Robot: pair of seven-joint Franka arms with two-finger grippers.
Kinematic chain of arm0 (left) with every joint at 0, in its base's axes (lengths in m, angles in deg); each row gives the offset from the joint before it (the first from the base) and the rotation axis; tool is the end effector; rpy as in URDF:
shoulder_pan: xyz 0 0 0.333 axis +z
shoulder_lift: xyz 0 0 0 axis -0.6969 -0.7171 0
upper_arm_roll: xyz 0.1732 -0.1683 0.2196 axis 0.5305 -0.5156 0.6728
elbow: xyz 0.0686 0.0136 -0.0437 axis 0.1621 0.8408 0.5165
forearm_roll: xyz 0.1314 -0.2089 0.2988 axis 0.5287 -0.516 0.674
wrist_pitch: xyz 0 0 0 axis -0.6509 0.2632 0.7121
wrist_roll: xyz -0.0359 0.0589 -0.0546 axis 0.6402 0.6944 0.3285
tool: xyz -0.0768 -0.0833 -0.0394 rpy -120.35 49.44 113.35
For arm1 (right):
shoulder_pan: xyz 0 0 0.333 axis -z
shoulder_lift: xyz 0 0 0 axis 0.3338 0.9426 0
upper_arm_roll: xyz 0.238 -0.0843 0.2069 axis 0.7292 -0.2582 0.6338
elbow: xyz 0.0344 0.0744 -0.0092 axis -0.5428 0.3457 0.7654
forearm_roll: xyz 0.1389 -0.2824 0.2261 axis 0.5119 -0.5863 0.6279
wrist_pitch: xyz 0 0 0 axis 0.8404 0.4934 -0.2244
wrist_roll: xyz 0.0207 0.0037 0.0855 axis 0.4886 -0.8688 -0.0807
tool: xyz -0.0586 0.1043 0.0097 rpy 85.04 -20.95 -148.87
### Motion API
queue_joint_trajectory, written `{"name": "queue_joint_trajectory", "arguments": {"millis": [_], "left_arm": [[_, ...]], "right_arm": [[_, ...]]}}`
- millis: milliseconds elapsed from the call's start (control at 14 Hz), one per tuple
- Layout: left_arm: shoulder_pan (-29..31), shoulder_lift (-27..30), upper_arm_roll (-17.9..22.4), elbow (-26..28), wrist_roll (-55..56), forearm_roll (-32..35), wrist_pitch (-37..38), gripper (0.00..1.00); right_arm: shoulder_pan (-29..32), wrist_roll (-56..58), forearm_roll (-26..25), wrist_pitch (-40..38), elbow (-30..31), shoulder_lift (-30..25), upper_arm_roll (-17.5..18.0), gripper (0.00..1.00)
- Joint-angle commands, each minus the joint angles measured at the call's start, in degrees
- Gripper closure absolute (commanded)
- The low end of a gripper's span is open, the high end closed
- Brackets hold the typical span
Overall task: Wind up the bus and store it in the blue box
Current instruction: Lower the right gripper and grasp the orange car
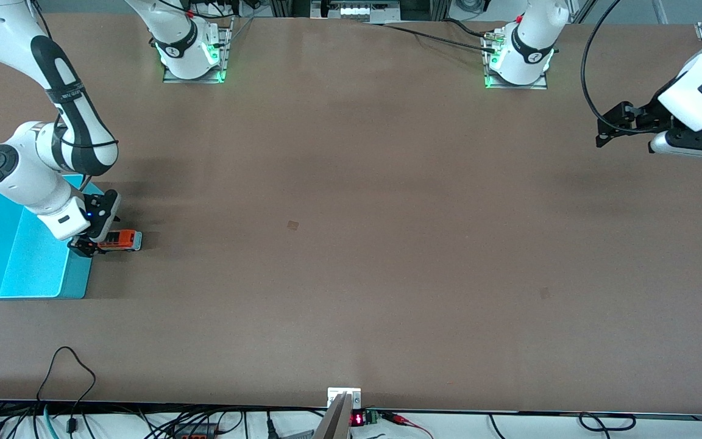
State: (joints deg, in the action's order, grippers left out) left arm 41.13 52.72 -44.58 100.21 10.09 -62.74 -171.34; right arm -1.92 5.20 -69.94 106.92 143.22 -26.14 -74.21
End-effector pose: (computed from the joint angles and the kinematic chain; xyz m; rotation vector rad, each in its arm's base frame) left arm 0.5206 -0.0340 0.5910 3.1091 -0.1528 -0.0577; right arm 0.5878 -0.1034 0.2259 2.2879 2.0003 0.1099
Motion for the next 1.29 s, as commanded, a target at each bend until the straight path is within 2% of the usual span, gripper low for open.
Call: {"name": "queue_joint_trajectory", "arguments": {"millis": [0,429,500,714,929,1214], "left_arm": [[0.2,-0.9,-0.4,-2.0,0.8,1.3,1.9,0.00],[0.2,-0.9,-0.4,-2.0,1.1,1.3,2.0,0.00],[0.2,-0.9,-0.4,-2.1,1.1,1.3,2.0,0.00],[0.2,-0.9,-0.4,-2.1,1.1,1.3,2.1,0.00],[0.3,-1.0,-0.3,-2.1,1.1,1.2,2.1,0.00],[0.1,-0.9,-0.4,-2.2,1.2,1.3,2.4,0.00]], "right_arm": [[1.9,1.1,-0.5,1.9,-0.8,1.9,1.3,0.00],[1.8,1.2,-0.7,4.5,-0.9,4.0,1.3,0.00],[1.8,1.7,-0.7,4.5,-0.9,4.1,1.4,0.11],[1.8,2.9,-1.0,4.5,-0.9,4.1,2.1,0.66],[1.9,2.5,-1.0,4.7,-0.9,4.2,2.0,1.00],[1.8,-0.5,1.0,4.7,-1.0,3.7,2.1,1.00]]}}
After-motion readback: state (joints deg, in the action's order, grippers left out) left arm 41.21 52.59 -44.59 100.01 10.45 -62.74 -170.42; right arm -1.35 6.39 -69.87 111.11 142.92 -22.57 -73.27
